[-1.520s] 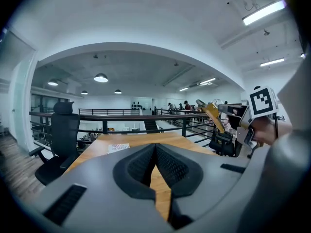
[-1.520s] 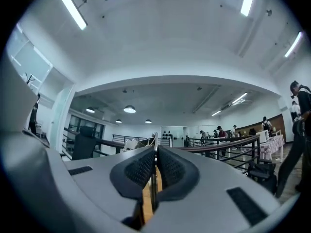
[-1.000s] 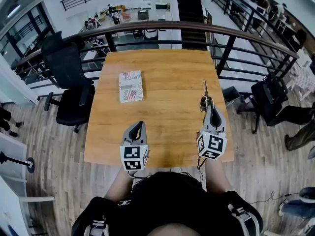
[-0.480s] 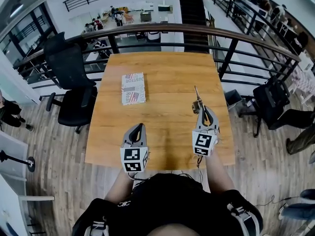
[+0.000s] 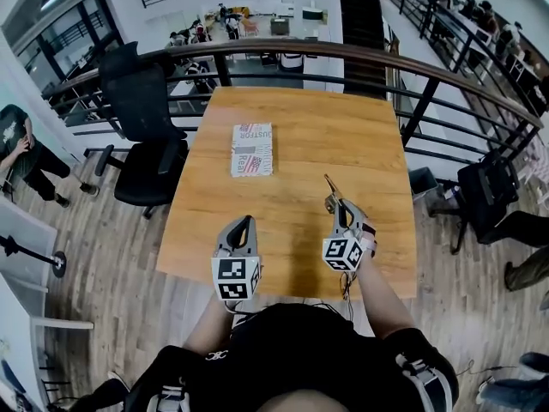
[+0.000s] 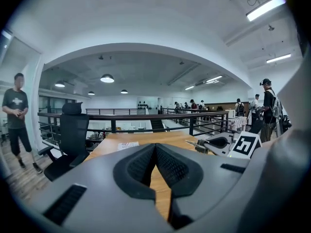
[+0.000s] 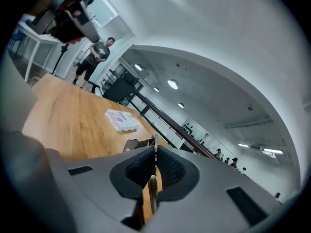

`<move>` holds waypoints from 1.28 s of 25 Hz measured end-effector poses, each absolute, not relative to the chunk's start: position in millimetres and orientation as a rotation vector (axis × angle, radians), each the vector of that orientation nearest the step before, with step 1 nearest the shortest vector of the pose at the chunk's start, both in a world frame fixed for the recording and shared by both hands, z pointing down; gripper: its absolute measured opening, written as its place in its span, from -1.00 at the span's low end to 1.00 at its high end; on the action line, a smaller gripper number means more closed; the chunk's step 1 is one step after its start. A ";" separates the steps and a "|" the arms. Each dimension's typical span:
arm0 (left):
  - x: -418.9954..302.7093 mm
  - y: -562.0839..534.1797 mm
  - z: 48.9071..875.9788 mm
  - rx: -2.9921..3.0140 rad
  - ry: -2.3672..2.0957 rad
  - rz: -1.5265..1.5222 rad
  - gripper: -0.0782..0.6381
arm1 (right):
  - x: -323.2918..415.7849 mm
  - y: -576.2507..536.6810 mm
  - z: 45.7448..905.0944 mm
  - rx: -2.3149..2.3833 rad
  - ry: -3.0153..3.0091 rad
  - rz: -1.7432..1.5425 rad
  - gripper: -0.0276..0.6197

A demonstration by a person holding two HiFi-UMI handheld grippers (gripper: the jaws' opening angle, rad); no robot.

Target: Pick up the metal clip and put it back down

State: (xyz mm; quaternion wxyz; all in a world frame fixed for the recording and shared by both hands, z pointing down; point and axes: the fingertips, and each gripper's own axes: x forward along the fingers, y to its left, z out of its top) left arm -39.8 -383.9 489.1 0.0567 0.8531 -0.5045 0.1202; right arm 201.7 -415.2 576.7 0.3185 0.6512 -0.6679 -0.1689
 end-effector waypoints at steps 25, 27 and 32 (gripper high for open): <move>-92.6 -372.8 497.5 2.462 -1.672 0.396 -0.75 | 161.2 -392.8 747.8 1.310 -1.595 -0.301 -0.79; -92.9 -373.3 497.1 2.463 -1.669 0.397 -0.75 | 155.4 -389.8 755.5 1.279 -1.648 -0.239 -0.41; -81.0 -377.8 497.2 2.486 -1.631 0.386 -0.75 | 151.9 -380.9 736.8 1.338 -1.817 -0.100 -0.20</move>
